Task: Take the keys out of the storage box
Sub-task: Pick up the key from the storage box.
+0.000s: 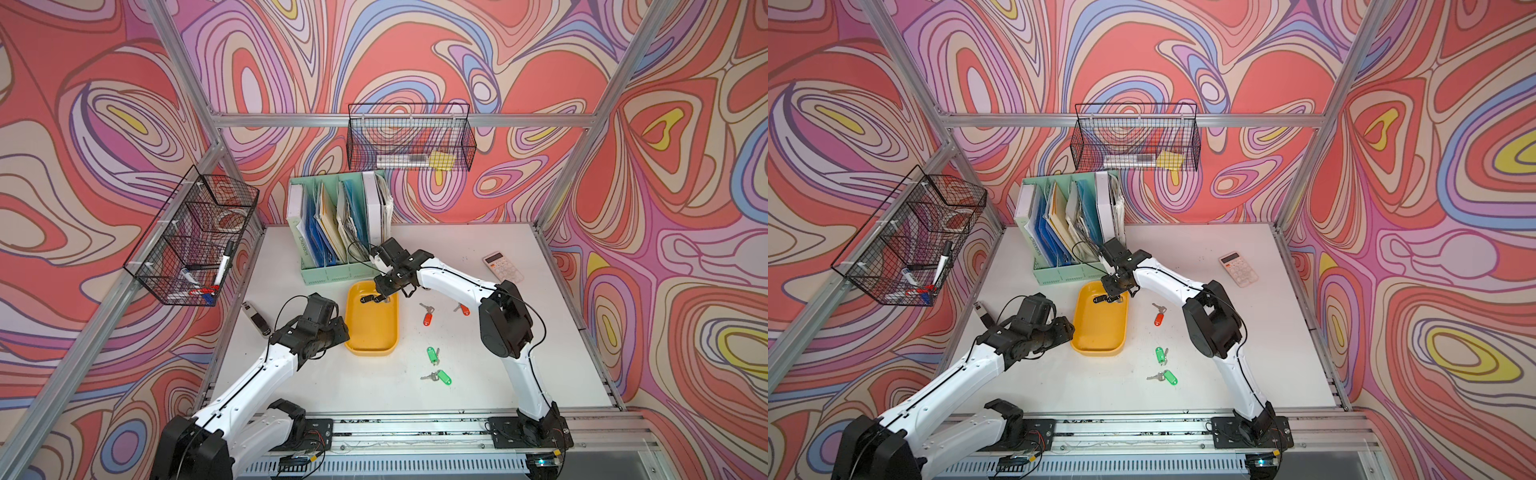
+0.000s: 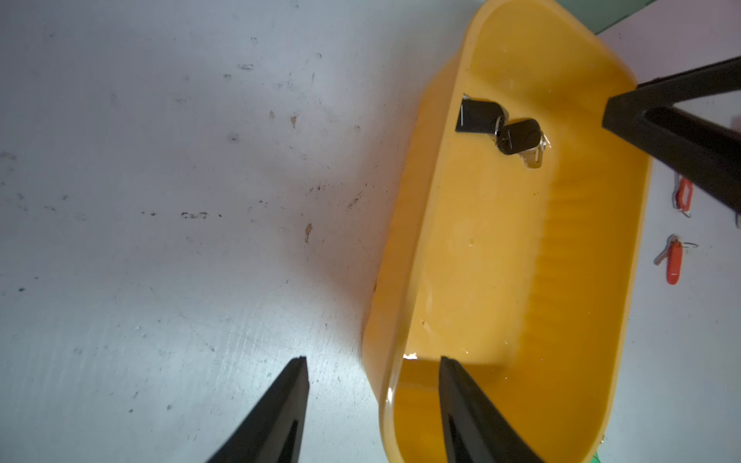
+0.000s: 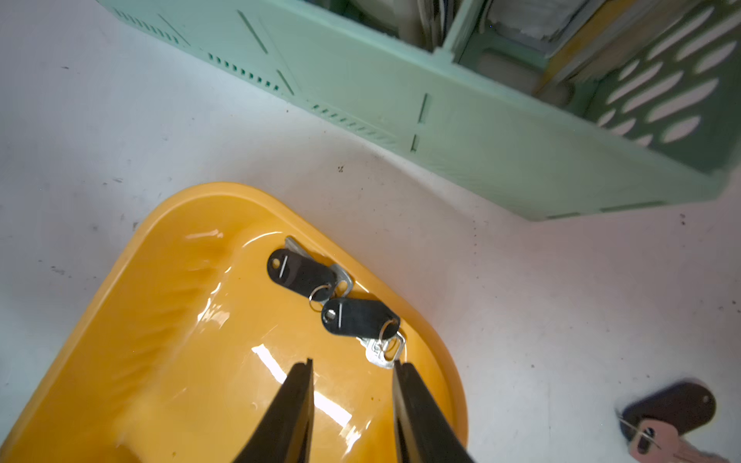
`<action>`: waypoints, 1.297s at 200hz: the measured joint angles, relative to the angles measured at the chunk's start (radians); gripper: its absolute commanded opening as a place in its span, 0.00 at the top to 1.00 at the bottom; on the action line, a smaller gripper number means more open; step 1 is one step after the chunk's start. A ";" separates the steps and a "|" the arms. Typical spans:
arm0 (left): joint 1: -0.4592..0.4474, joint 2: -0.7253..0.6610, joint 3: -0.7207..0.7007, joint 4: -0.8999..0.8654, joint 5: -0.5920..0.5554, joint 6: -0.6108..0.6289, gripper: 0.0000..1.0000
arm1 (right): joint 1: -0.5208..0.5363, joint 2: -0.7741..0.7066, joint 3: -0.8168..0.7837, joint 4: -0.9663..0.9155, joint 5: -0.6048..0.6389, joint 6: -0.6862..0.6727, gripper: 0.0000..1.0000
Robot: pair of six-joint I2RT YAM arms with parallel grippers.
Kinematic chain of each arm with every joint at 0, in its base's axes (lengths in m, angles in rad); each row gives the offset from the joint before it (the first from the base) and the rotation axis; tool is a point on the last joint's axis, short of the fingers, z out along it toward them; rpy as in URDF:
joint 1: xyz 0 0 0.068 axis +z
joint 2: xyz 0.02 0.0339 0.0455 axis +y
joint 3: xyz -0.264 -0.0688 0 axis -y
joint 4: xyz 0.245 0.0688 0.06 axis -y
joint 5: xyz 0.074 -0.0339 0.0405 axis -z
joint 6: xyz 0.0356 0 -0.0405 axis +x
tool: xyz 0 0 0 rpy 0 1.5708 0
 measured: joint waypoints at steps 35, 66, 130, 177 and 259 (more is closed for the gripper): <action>0.000 -0.086 -0.024 0.005 -0.047 -0.018 0.25 | 0.043 0.069 0.066 -0.026 0.060 -0.039 0.62; 0.000 -0.176 -0.028 0.013 -0.097 -0.022 0.20 | 0.071 0.106 0.099 -0.046 0.089 -0.069 0.62; 0.000 -0.274 -0.103 0.029 -0.179 -0.050 0.17 | 0.085 0.184 0.188 -0.072 0.145 -0.122 0.62; 0.000 -0.273 -0.102 0.022 -0.207 -0.060 0.17 | 0.090 0.224 0.207 -0.082 0.145 -0.144 0.63; 0.000 -0.241 -0.097 -0.001 -0.220 -0.059 0.16 | 0.090 0.234 0.222 -0.083 0.137 -0.165 0.75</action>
